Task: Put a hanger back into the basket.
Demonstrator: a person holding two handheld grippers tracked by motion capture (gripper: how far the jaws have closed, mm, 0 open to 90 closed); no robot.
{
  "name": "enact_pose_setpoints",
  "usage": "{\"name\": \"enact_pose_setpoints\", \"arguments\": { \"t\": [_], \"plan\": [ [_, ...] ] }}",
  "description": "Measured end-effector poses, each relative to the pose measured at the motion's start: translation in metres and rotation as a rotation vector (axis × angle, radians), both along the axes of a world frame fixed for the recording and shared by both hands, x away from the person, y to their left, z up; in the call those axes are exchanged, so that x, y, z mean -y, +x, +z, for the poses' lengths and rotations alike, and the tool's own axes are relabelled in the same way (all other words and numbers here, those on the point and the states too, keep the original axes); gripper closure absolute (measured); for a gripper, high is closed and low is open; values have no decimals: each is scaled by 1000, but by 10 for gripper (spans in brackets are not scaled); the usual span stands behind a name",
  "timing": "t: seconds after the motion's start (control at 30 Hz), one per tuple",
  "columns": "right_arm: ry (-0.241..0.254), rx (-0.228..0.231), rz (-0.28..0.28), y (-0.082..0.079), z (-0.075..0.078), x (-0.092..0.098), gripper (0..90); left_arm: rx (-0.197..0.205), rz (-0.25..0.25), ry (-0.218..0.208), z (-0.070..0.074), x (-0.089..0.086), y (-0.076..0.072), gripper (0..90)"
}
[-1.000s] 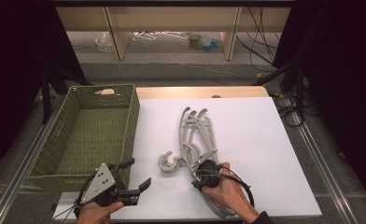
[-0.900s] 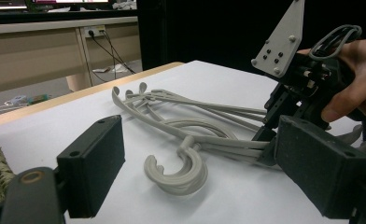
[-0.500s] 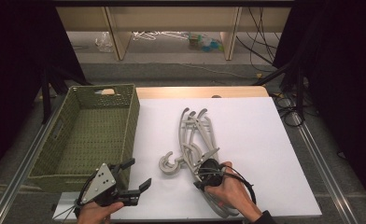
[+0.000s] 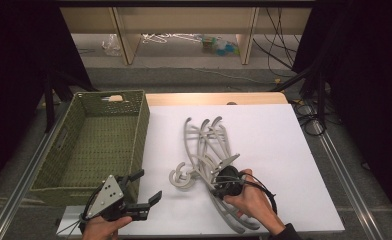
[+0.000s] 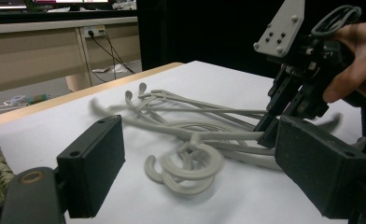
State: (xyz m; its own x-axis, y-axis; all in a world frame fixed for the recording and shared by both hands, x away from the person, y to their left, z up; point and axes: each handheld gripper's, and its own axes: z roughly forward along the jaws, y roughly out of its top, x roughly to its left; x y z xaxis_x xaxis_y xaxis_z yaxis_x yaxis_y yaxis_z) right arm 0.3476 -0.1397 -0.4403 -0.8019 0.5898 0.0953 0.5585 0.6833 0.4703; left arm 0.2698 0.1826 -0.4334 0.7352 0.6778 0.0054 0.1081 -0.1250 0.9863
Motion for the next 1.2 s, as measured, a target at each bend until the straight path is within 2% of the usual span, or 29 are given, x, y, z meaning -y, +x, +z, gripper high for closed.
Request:
{"name": "enact_pose_setpoints", "arguments": {
  "t": [0.13, 0.17, 0.2, 0.23, 0.27, 0.3, 0.4, 0.43, 0.5, 0.57, 0.6, 0.7, 0.77, 0.87, 0.97, 1.1, 1.2],
  "plan": [
    [-1, 17, 69, 0, 9, 9, 818, -5, 4, -3, 0, 0, -1, 158],
    [-1, 17, 69, 0, 9, 9, 818, -4, 4, -2, 0, 0, -1, 158],
    [-8, 25, 99, 0, 12, 14, 821, 2, 2, 3, 0, 0, 0, 158],
    [-8, 25, 99, 0, 12, 14, 821, 7, -3, 2, 0, 0, 0, 158],
    [-4, 28, 126, 1, 13, 18, 821, 10, -8, -6, 0, 1, 0, 158],
    [3, 20, 143, 1, 14, 21, 821, 0, 2, 6, 1, 0, -1, 158],
    [22, 24, 207, 0, 20, 29, 821, 16, -5, -5, 0, 1, 1, 159],
    [26, 22, 228, -1, 22, 31, 821, 10, 2, 16, 1, 1, -1, 159],
    [41, 7, 262, -3, 26, 37, 821, 5, 1, 11, 1, 3, -2, 160],
    [67, 12, 307, -5, 31, 46, 821, 12, -6, 32, 2, 8, 0, 163],
    [67, 12, 307, -5, 31, 46, 821, 12, -6, 32, 2, 8, 0, 168],
    [85, 8, 332, -7, 36, 55, 822, 29, -14, 78, 3, 15, 4, 189],
    [103, 0, 339, -9, 39, 60, 821, 29, -21, 126, 2, 23, 7, 200],
    [121, 4, 351, -10, 43, 65, 822, 16, -48, 164, -1, 35, 11, 222],
    [134, -2, 374, -12, 46, 66, 822, 14, -81, 201, -6, 46, 17, 262],
    [150, -13, 409, -15, 49, 66, 822, -6, -145, 253, -11, 57, 22, 252],
    [160, -20, 427, -17, 50, 65, 822, -7, -177, 315, -17, 62, 23, 270]
  ]
}}
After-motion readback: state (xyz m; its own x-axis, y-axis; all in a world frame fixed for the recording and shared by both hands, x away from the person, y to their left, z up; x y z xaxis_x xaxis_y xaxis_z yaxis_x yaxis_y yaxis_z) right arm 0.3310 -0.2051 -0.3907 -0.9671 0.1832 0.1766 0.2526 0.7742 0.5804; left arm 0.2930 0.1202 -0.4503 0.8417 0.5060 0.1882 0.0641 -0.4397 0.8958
